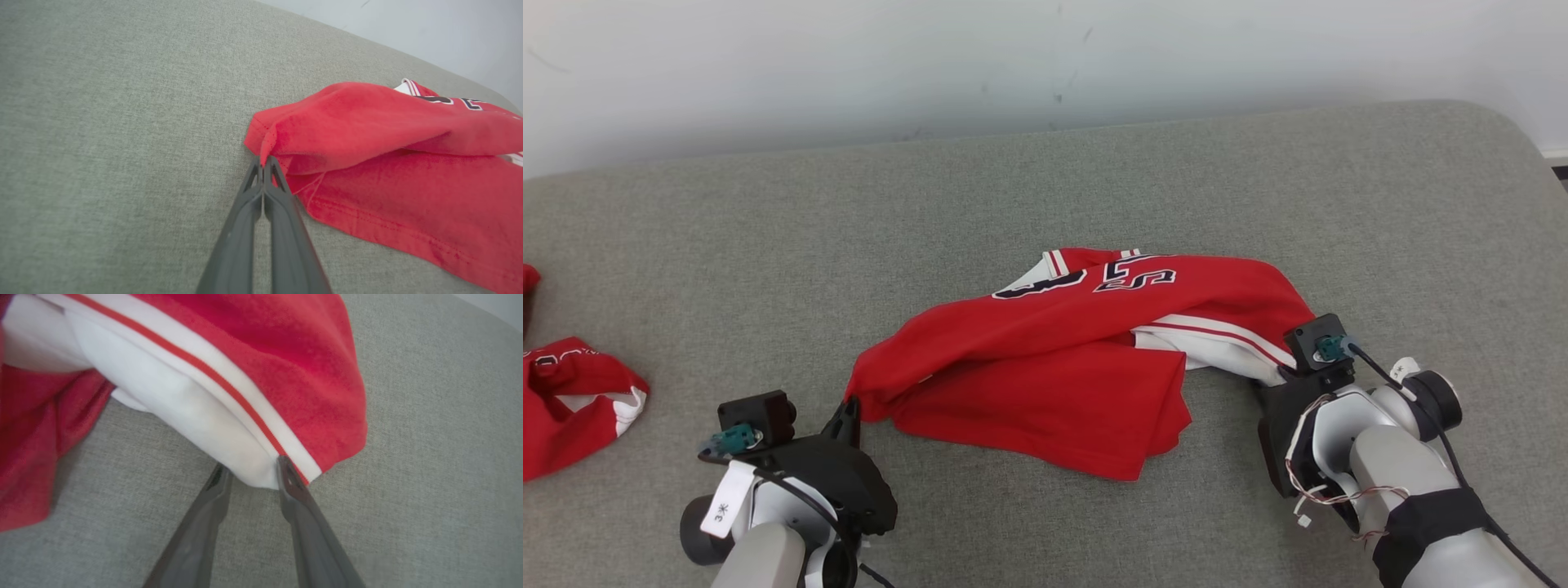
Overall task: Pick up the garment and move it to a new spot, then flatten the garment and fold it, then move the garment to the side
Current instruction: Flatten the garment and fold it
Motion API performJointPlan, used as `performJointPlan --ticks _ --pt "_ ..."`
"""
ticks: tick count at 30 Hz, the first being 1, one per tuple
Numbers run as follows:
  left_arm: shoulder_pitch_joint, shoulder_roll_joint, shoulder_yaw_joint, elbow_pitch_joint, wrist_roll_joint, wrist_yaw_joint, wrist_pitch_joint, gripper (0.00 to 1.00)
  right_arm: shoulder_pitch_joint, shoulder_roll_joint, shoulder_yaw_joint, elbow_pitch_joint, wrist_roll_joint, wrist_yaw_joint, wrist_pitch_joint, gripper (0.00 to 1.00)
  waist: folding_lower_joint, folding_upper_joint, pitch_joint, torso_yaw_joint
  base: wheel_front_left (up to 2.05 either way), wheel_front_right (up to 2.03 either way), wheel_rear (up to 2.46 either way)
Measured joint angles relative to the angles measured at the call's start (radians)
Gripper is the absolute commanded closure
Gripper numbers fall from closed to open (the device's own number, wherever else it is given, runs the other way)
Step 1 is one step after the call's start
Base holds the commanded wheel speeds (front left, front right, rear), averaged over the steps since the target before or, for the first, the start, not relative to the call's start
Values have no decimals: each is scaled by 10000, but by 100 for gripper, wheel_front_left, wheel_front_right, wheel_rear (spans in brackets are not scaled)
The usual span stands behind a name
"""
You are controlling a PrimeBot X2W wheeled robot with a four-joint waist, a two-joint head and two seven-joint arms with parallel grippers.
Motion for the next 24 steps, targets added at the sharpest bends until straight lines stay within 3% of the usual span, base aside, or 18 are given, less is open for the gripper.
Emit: performJointPlan --ticks 2,3,12,24 --pt "0 -8 -15 29 -2 -8 -17 100 -72 -33 -27 169 10 0 0 97 0 0 -11 16 0 0 0" --pt "0 -13 -29 40 -2 -10 -73 100 -138 -46 -35 257 10 0 -2 100 0 0 -20 25 0 0 0" --pt "-76 -61 33 48 -21 -84 -552 100 -586 -207 -468 136 226 -12 -757 100 0 0 -222 76 0 0 0" --pt "-879 382 447 -1931 69 -173 -2042 100 -1151 -539 -834 -2215 320 29 -2592 100 0 -2 -719 -207 0 0 0"
